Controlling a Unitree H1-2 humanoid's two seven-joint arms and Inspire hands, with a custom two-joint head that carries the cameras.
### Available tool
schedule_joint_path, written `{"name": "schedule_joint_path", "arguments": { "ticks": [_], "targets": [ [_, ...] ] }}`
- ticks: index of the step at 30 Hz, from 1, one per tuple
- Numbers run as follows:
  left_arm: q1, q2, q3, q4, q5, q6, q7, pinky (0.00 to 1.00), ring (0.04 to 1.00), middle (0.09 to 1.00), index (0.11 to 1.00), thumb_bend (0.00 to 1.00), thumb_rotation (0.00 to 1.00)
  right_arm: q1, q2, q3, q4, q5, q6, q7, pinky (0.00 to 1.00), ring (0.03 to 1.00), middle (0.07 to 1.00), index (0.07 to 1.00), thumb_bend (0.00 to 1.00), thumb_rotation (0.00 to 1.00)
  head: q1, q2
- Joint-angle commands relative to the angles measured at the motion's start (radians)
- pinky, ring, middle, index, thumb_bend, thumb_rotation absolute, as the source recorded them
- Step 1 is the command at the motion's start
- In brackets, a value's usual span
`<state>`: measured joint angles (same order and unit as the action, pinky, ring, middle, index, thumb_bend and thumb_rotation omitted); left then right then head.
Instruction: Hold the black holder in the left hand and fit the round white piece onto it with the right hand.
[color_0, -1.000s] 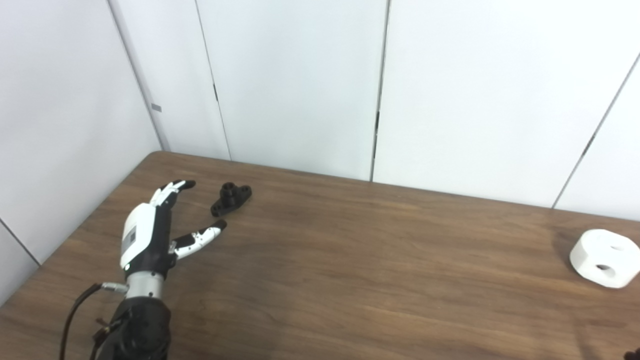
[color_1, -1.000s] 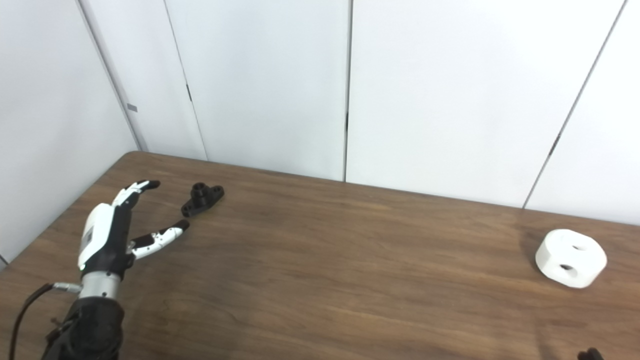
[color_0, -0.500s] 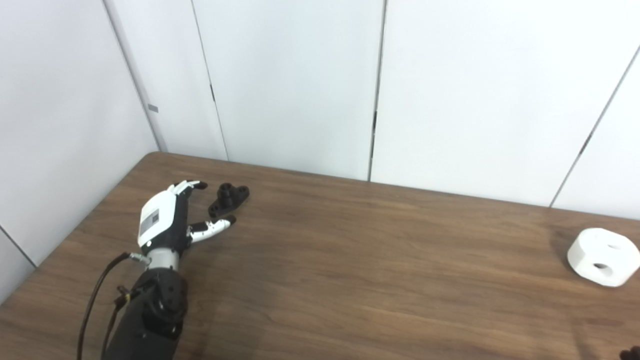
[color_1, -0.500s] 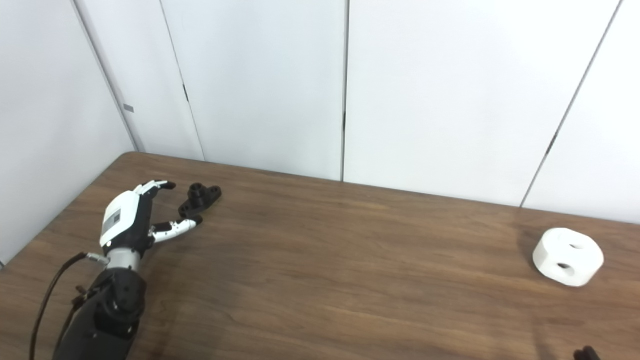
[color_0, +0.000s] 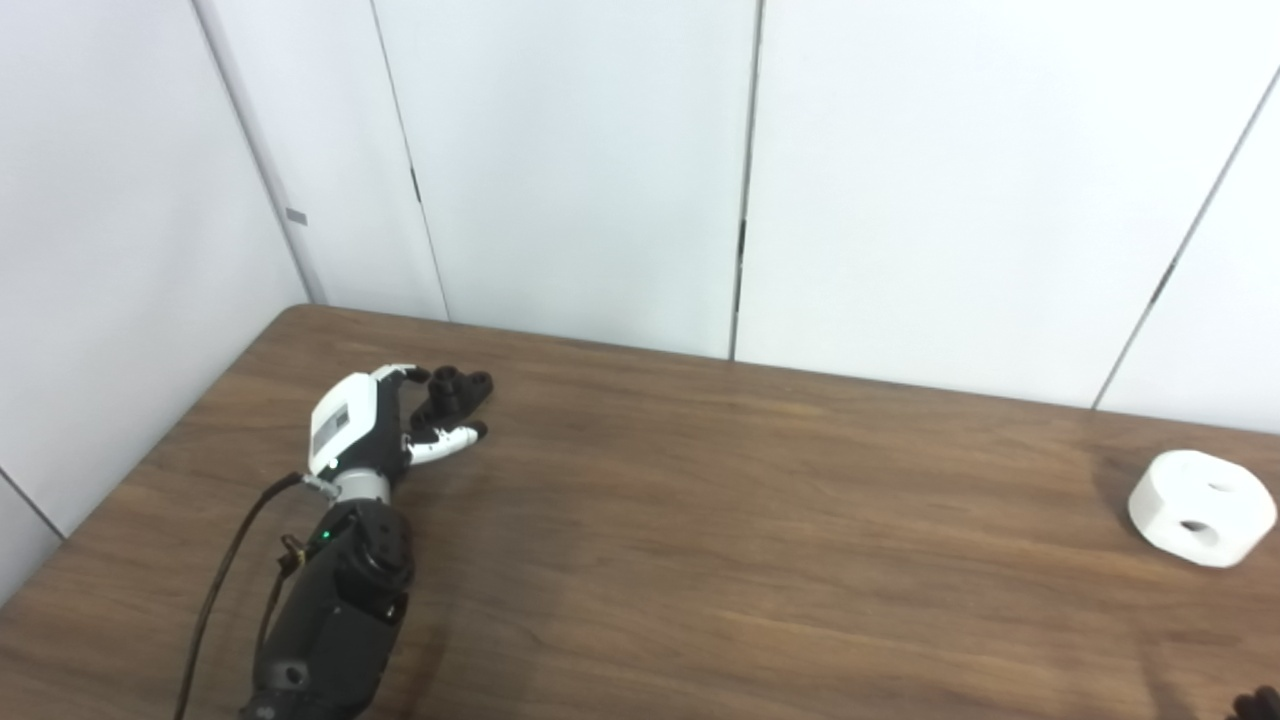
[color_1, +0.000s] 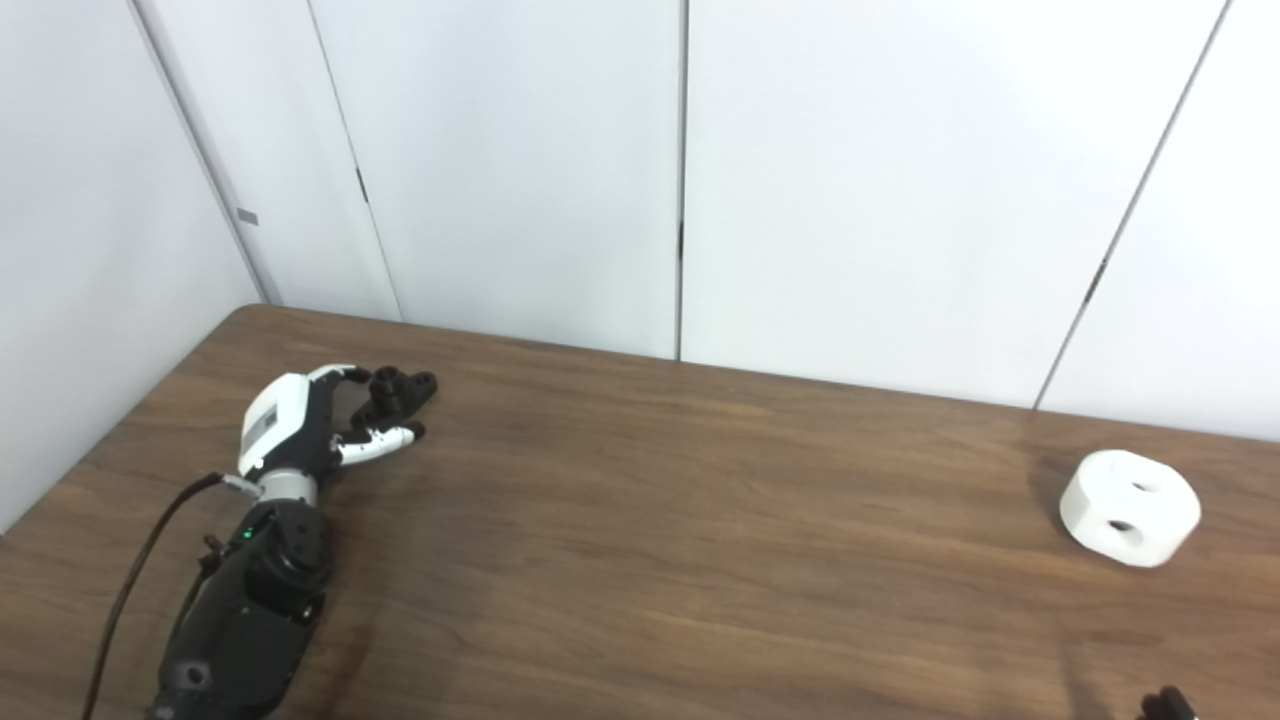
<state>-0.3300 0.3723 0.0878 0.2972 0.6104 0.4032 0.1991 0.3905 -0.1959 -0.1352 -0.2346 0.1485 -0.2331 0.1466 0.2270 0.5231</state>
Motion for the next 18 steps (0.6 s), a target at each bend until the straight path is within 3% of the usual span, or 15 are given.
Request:
{"name": "schedule_joint_path", "arguments": {
  "ticks": [1, 10, 18],
  "targets": [
    [-0.060, 0.044, -0.012, 0.010, 0.028, 0.002, 0.039, 0.96, 0.961, 0.910, 0.771, 0.87, 0.31, 0.017, 0.003, 0.009, -0.009, 0.008, 0.013, 0.002, 1.00, 1.000, 1.000, 1.000, 0.66, 1.00, 0.000, 0.003],
    [-0.086, 0.070, -0.052, 0.096, 0.025, 0.024, 0.081, 0.95, 0.955, 0.913, 0.771, 0.88, 0.31, 0.019, -0.005, 0.009, -0.006, 0.011, 0.003, 0.008, 1.00, 1.000, 1.000, 1.000, 0.66, 1.00, 0.008, 0.007],
    [-0.081, 0.073, -0.060, 0.105, 0.012, 0.038, 0.100, 0.96, 0.962, 0.916, 0.782, 0.87, 0.30, 0.022, -0.011, 0.004, -0.008, 0.008, 0.007, 0.007, 1.00, 1.000, 1.000, 1.000, 0.67, 1.00, 0.011, 0.013]
  ]
}}
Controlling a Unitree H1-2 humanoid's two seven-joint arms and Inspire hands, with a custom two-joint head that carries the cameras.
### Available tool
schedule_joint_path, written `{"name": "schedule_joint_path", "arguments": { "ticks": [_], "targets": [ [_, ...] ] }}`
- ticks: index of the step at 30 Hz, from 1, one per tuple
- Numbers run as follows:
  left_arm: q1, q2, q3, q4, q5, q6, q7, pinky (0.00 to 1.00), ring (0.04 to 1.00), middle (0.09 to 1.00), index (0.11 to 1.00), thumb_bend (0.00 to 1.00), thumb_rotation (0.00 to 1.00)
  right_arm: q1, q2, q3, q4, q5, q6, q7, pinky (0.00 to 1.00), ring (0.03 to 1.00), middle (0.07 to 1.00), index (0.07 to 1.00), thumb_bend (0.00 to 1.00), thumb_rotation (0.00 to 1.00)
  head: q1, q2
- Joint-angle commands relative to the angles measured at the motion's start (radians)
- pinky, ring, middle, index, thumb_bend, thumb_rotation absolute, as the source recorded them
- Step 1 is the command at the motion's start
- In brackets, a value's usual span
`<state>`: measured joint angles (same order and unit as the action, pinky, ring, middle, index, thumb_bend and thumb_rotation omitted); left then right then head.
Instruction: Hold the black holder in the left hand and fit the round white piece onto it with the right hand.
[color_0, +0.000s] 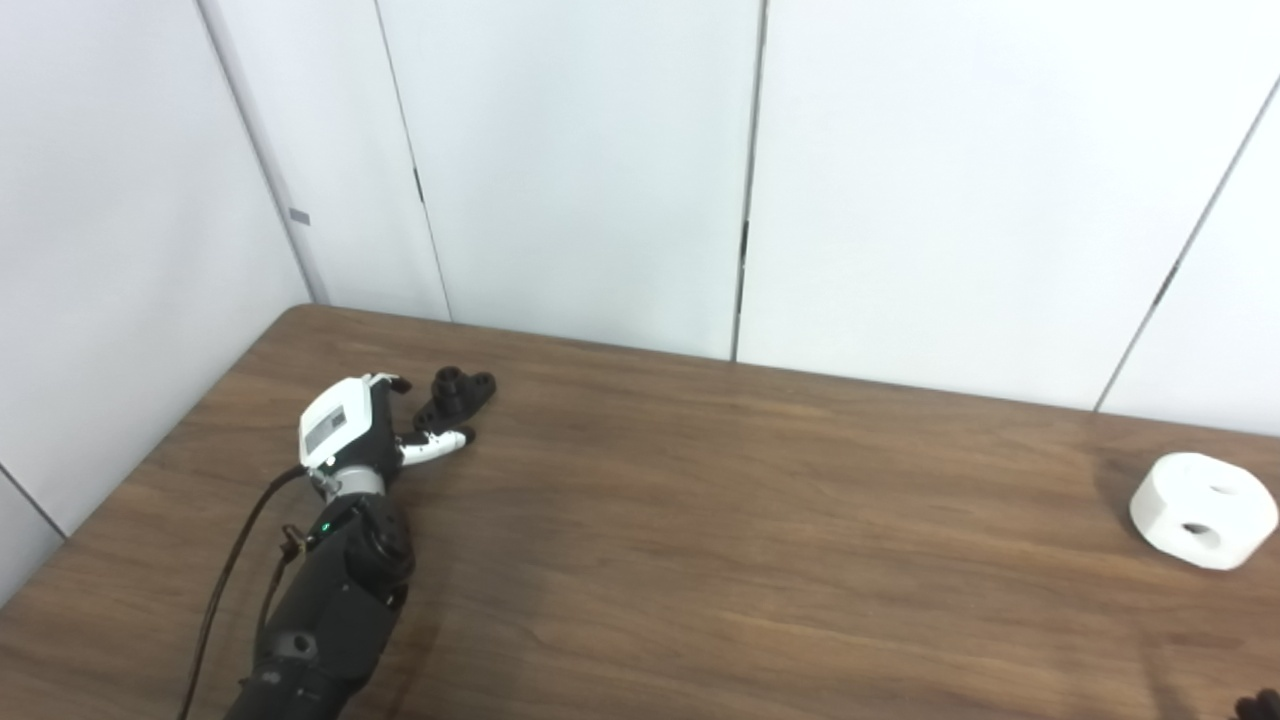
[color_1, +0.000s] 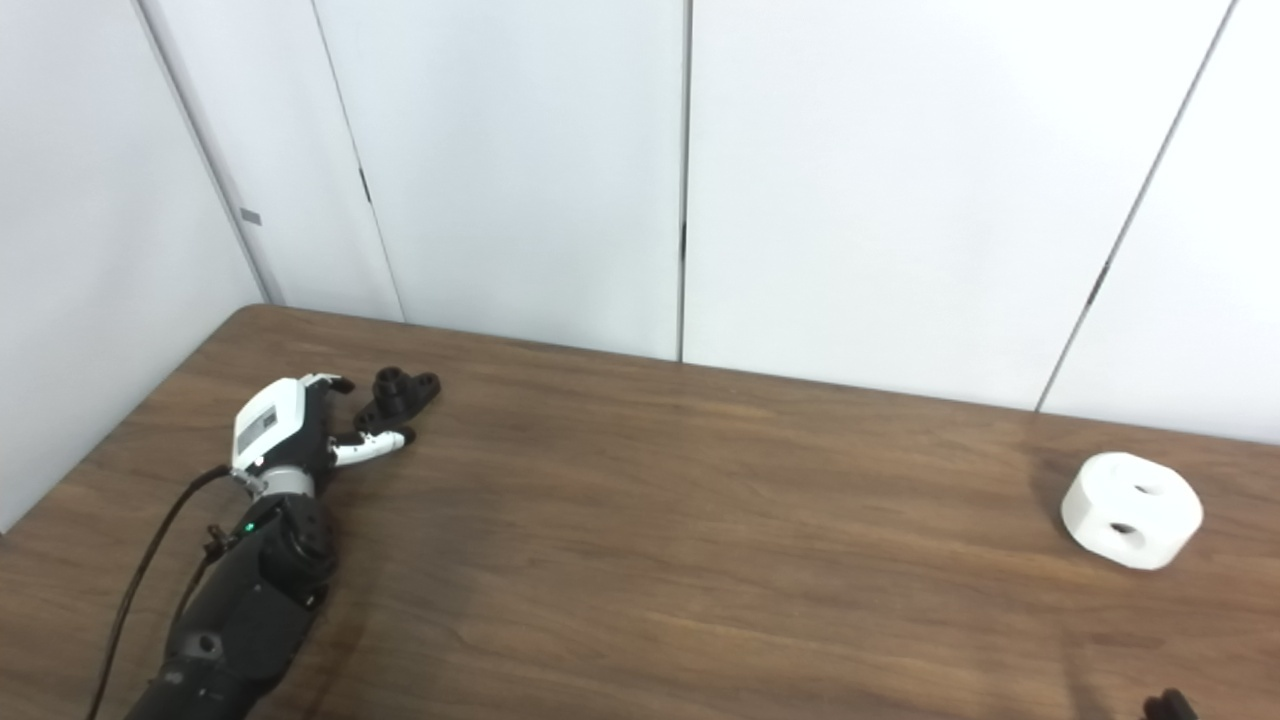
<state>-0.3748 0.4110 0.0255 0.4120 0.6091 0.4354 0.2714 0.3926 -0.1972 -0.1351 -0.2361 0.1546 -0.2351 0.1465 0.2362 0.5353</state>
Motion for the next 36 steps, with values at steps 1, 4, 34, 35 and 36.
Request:
{"name": "schedule_joint_path", "arguments": {
  "ticks": [1, 4, 34, 35, 36],
  "targets": [
    [-0.035, 0.034, 0.002, -0.009, 0.010, 0.004, 0.029, 0.96, 0.962, 0.916, 0.781, 0.88, 0.30, 0.021, -0.010, 0.004, -0.007, 0.002, 0.009, 0.007, 1.00, 1.000, 1.000, 1.000, 0.67, 1.00, 0.001, 0.001],
    [-0.034, 0.032, 0.001, -0.011, 0.004, 0.002, 0.025, 0.96, 0.962, 0.916, 0.780, 0.88, 0.30, 0.022, -0.012, 0.004, -0.008, 0.012, 0.013, 0.011, 1.00, 1.000, 1.000, 1.000, 0.67, 1.00, 0.002, 0.003],
    [-0.041, 0.038, -0.042, 0.012, -0.022, -0.079, 0.061, 0.94, 0.905, 0.821, 0.485, 0.53, 0.07, 0.036, -0.012, 0.006, -0.038, 0.013, 0.043, 0.002, 1.00, 1.000, 1.000, 1.000, 0.64, 1.00, -0.008, 0.021],
    [-0.041, 0.037, -0.041, 0.015, -0.025, -0.083, 0.064, 0.94, 0.899, 0.816, 0.485, 0.53, 0.06, 0.037, -0.013, 0.005, -0.039, 0.014, 0.046, 0.002, 1.00, 1.000, 1.000, 1.000, 0.64, 1.00, -0.008, 0.021],
    [-0.041, 0.037, -0.041, 0.017, -0.028, -0.086, 0.066, 0.94, 0.894, 0.809, 0.485, 0.52, 0.06, 0.037, -0.013, 0.005, -0.040, 0.015, 0.047, 0.002, 1.00, 1.000, 1.000, 1.000, 0.64, 1.00, -0.008, 0.021]
  ]
}}
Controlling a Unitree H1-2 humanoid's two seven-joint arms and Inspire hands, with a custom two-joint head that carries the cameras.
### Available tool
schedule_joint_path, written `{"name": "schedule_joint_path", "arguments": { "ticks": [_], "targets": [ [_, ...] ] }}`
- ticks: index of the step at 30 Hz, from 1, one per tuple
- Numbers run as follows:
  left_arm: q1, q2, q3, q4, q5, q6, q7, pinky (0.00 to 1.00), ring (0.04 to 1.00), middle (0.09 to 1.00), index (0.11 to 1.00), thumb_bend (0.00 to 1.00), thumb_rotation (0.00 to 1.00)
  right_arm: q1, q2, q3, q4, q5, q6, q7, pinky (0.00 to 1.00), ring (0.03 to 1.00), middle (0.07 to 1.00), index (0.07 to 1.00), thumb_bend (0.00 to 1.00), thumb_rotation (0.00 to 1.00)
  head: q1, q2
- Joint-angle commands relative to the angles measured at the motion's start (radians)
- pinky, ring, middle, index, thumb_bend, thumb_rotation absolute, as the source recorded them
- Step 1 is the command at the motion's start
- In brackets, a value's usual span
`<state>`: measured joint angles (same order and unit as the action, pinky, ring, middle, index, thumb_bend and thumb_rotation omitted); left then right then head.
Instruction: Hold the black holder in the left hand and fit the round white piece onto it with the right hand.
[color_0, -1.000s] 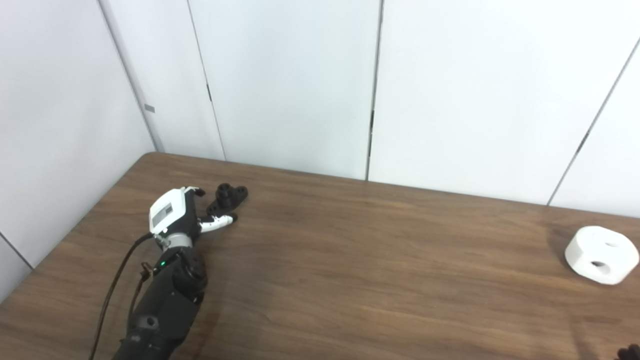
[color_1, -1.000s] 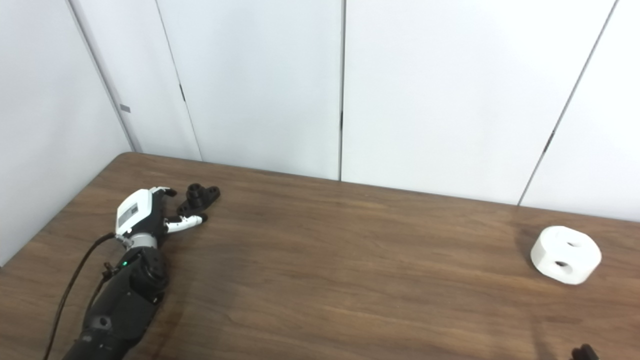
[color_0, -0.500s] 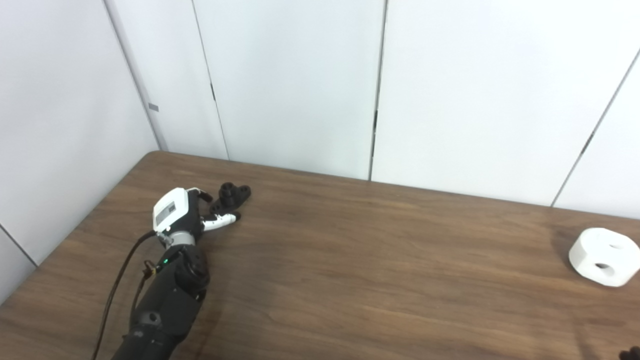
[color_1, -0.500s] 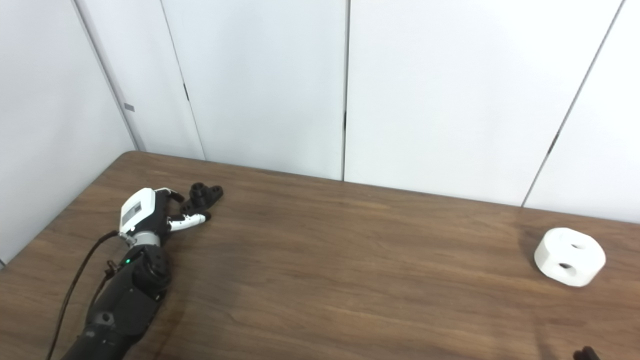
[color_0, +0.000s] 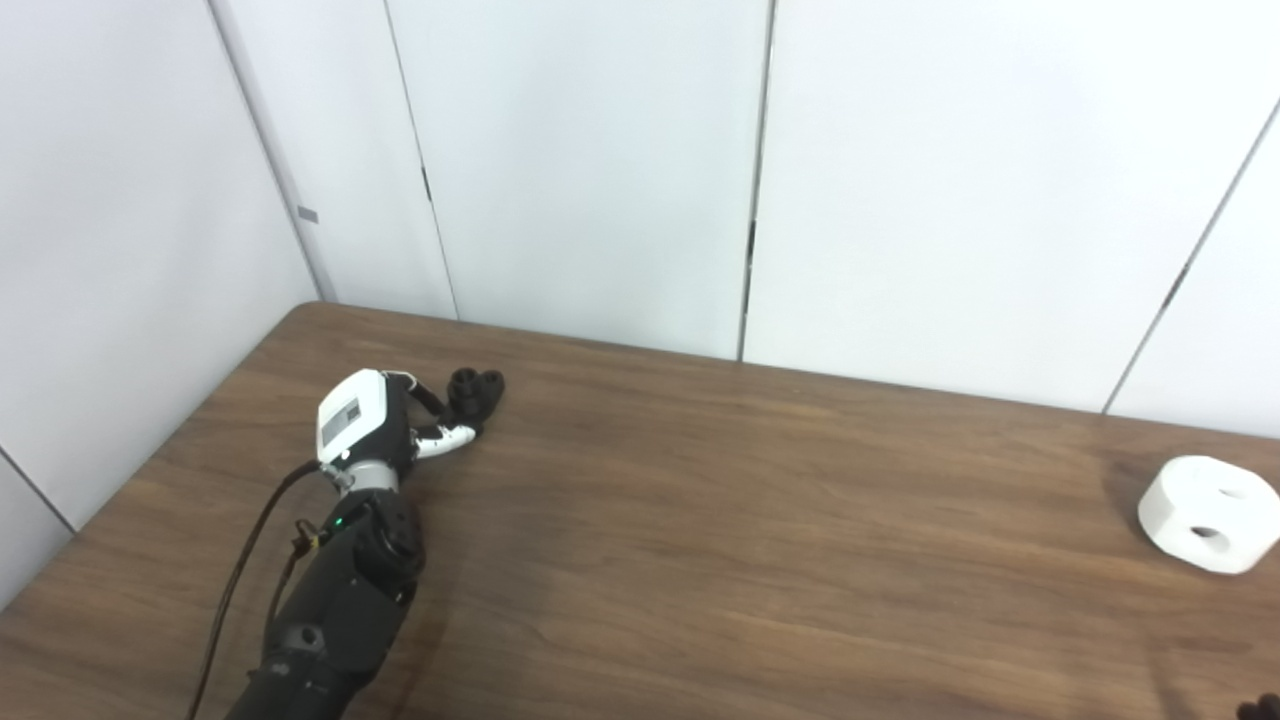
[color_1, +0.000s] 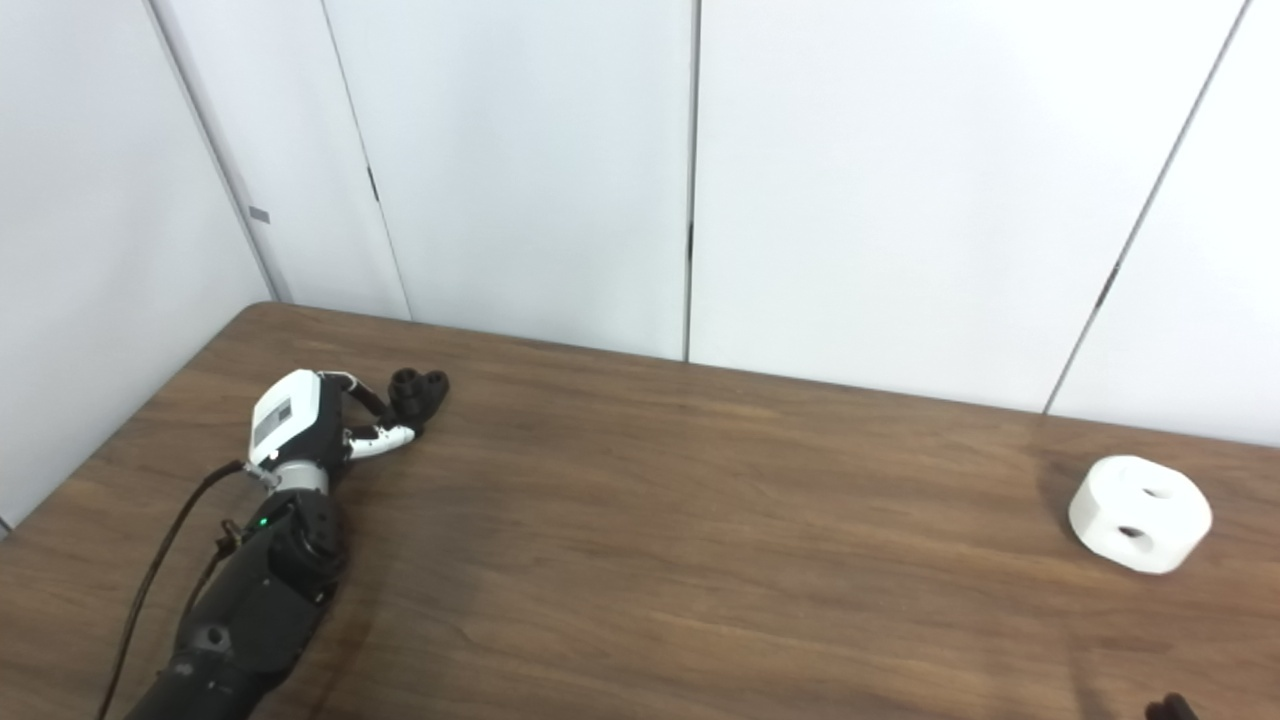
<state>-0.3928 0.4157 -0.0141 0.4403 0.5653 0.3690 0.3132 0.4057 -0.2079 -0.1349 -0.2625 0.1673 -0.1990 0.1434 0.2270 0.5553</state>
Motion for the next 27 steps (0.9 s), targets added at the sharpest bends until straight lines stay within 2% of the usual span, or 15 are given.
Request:
{"name": "schedule_joint_path", "arguments": {
  "ticks": [1, 6, 14, 23, 27],
  "targets": [
    [-0.023, 0.032, -0.002, -0.007, 0.015, -0.025, 0.028, 0.94, 0.891, 0.804, 0.485, 0.52, 0.06, 0.025, -0.003, 0.005, -0.014, 0.004, 0.011, 0.006, 1.00, 1.000, 1.000, 1.000, 0.64, 1.00, 0.001, 0.001],
    [-0.019, 0.027, -0.002, 0.009, 0.010, -0.072, 0.054, 0.88, 0.862, 0.758, 0.484, 0.52, 0.05, 0.026, -0.003, 0.004, -0.017, 0.008, 0.012, 0.006, 1.00, 1.000, 1.000, 1.000, 0.65, 1.00, 0.002, 0.005],
    [-0.023, 0.026, -0.006, 0.027, 0.006, -0.102, 0.066, 0.84, 0.859, 0.754, 0.484, 0.52, 0.05, 0.019, -0.003, 0.006, -0.015, 0.008, 0.015, 0.007, 1.00, 1.000, 1.000, 1.000, 0.65, 1.00, 0.001, 0.004],
    [0.015, 0.026, -0.009, -0.030, -0.026, -0.120, 0.008, 0.80, 0.866, 0.775, 0.484, 0.52, 0.05, 0.012, 0.002, 0.011, -0.013, 0.000, 0.014, 0.004, 1.00, 1.000, 1.000, 1.000, 0.62, 1.00, -0.010, 0.004],
    [0.067, 0.019, -0.033, -0.117, -0.029, -0.126, -0.047, 0.78, 0.858, 0.773, 0.484, 0.52, 0.05, 0.005, 0.007, 0.016, -0.010, -0.007, 0.017, 0.000, 1.00, 1.000, 1.000, 1.000, 0.61, 1.00, -0.024, 0.007]
  ]
}}
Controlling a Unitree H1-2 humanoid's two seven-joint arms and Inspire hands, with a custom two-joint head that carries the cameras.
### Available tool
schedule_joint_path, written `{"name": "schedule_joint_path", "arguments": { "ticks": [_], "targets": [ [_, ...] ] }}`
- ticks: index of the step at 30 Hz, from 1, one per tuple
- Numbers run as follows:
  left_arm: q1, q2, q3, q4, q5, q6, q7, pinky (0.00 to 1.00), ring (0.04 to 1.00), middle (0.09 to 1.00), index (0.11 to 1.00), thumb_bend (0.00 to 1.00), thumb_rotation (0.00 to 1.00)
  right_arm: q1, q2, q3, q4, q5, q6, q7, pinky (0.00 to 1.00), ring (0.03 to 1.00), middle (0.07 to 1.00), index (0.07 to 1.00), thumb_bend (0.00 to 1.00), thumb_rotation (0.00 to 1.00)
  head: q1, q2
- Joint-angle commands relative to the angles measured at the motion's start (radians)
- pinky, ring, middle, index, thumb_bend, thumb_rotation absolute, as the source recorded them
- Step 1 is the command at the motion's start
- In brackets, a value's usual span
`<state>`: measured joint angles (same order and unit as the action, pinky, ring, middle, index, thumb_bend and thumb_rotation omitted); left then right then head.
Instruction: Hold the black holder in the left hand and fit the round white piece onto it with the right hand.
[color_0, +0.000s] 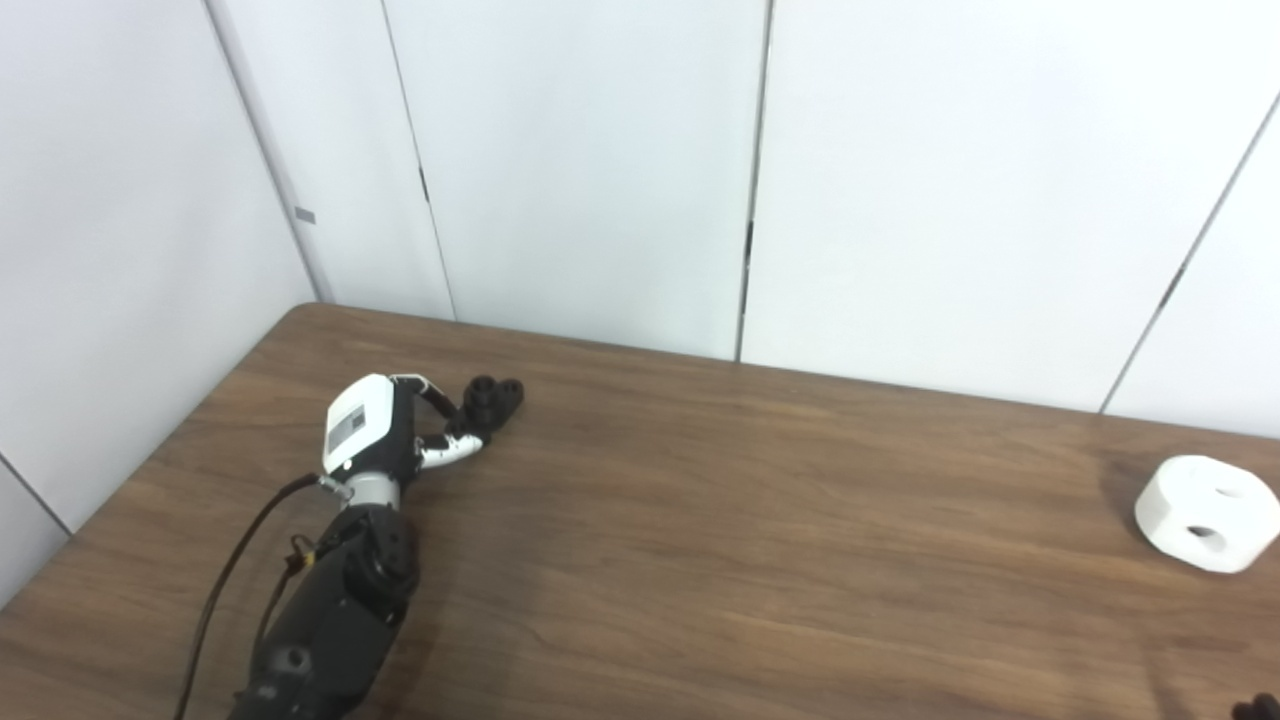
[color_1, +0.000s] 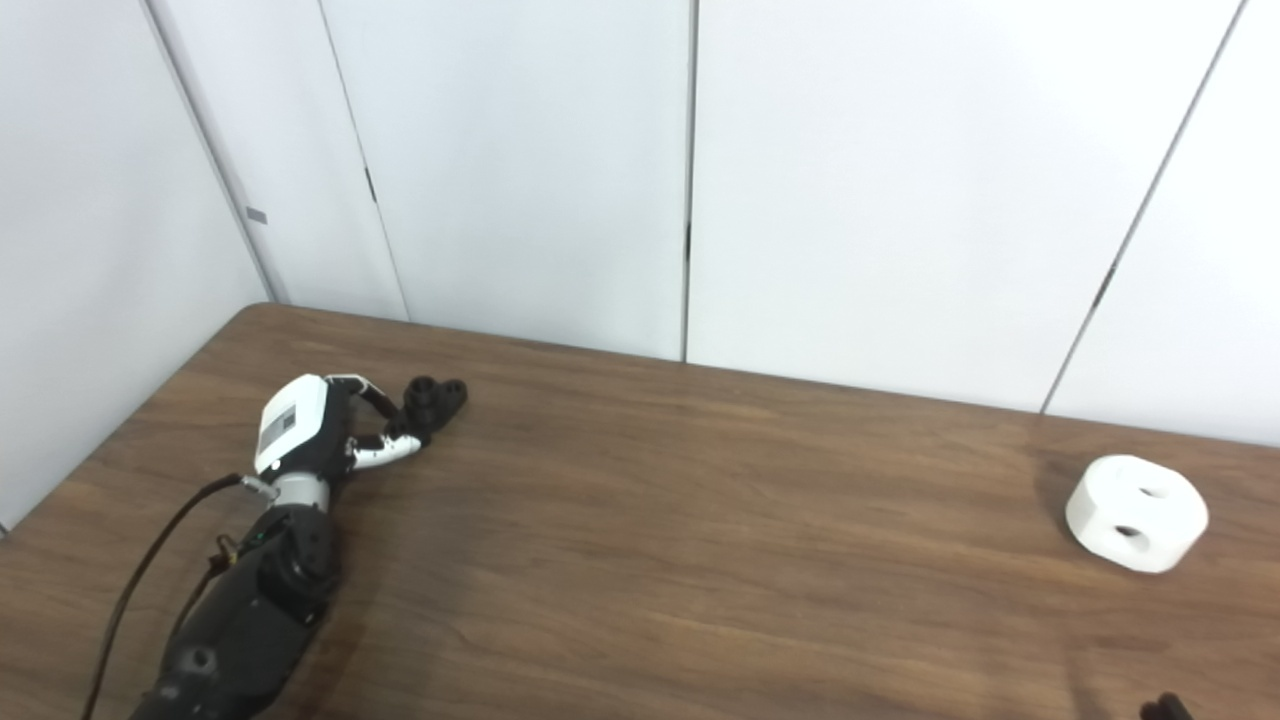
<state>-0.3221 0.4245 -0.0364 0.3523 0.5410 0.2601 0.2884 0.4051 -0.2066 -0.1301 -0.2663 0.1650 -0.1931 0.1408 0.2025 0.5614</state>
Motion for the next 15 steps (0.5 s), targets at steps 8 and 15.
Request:
{"name": "schedule_joint_path", "arguments": {
  "ticks": [8, 15],
  "targets": [
    [0.106, -0.007, -0.088, -0.215, -0.016, 0.006, -0.187, 0.76, 0.873, 0.791, 0.484, 0.52, 0.05, 0.005, 0.017, 0.017, -0.020, -0.023, 0.024, -0.012, 1.00, 1.000, 0.998, 1.000, 0.60, 1.00, -0.034, 0.016],
    [0.196, -0.030, -0.174, -0.360, -0.036, -0.036, -0.282, 0.79, 0.873, 0.795, 0.485, 0.52, 0.05, 0.005, 0.038, 0.028, -0.047, -0.046, 0.058, -0.033, 1.00, 1.000, 0.982, 0.998, 0.62, 1.00, -0.087, 0.038]
  ]
}}
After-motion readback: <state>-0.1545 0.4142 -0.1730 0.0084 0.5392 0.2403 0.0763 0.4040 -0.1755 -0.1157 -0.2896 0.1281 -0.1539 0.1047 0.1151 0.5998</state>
